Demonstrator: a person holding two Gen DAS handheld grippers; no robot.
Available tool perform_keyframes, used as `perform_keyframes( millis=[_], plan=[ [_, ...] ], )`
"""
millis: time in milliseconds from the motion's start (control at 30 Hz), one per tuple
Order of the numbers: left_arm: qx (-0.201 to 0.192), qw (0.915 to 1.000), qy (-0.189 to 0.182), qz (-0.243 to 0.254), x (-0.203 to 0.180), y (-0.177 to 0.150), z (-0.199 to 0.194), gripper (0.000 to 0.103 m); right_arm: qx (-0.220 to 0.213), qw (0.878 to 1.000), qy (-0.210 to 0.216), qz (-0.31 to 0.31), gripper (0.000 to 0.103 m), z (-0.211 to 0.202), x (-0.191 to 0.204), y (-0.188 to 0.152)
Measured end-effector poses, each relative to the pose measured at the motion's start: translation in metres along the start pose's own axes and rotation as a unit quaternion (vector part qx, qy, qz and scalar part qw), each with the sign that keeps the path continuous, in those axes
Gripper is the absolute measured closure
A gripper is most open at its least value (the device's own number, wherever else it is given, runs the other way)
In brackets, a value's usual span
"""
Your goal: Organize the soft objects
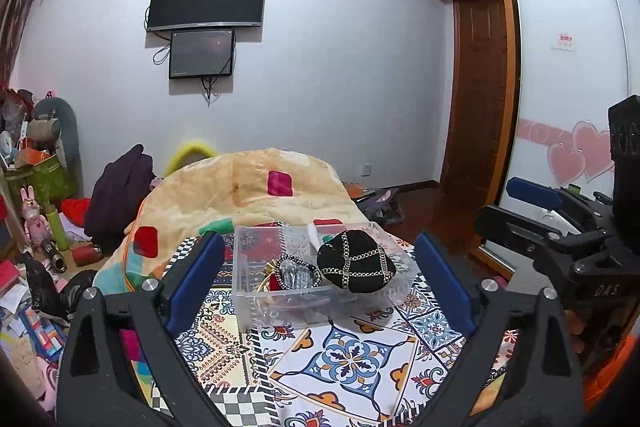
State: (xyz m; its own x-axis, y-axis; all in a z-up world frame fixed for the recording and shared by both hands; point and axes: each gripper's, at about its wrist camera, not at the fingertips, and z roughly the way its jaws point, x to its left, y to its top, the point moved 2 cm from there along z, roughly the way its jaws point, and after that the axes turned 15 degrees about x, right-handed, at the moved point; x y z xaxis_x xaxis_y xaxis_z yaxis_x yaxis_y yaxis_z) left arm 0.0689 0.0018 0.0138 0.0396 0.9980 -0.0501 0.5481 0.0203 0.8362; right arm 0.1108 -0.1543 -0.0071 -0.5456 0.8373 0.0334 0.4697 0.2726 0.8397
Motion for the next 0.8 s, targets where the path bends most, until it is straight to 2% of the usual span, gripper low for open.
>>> perform_keyframes(
  millis=[800],
  plan=[
    [-0.004,1.0,0.009,0.002,0.0018,-0.0048,0.0,0.004,-0.001,1.0,0.013,0.015,0.0,-0.006,-0.0056,-0.0056]
  ],
)
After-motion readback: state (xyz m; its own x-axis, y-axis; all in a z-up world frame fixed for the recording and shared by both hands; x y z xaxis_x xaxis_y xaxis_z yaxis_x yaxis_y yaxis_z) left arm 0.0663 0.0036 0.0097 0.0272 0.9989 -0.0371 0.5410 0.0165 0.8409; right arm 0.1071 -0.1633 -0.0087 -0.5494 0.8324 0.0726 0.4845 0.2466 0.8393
